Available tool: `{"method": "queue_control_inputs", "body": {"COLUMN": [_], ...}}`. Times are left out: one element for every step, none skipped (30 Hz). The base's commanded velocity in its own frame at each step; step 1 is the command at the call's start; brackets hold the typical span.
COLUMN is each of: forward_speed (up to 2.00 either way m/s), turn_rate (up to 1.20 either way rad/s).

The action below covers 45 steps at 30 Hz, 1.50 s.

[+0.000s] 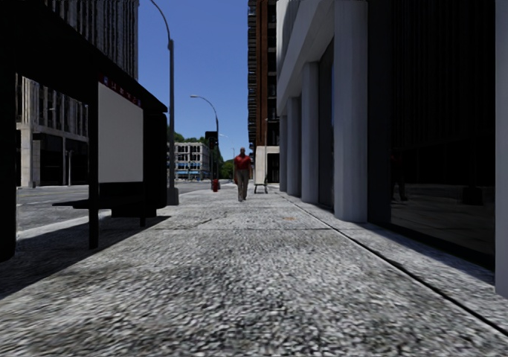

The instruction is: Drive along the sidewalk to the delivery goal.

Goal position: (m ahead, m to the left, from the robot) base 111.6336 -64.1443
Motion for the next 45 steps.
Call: {"method": "queue_control_inputs", "body": {"forward_speed": [2.00, 2.00, 2.00, 2.00, 2.00, 2.00, 2.00, 2.00, 2.00, 2.00, 2.00, 2.00, 2.00, 2.00, 2.00, 2.00, 2.00, 2.00, 2.00, 2.00, 2.00, 2.00, 2.00, 2.00, 2.00, 2.00, 2.00, 2.00, 2.00, 2.00, 2.00, 2.00, 2.00, 2.00, 2.00, 2.00, 2.00, 2.00, 2.00, 2.00, 2.00, 2.00, 2.00, 2.00, 2.00], "turn_rate": [-0.22, -0.22, -0.22, -0.22, -0.22, -0.22, -0.22, -0.22, -0.22, -0.22, -0.22, -0.27, -0.34, -0.34, -0.37, -0.38, -0.38, -0.38, -0.38, -0.38, -0.38, -0.38, -0.38, -0.38, -0.38, -0.38, -0.38, -0.38, -0.38, -0.38, -0.38, -0.38, -0.38, -0.38, -0.38, -0.36, -0.15, -0.15, 0.00, 0.00, 0.00, 0.00, 0.00, 0.00, 0.00]}}
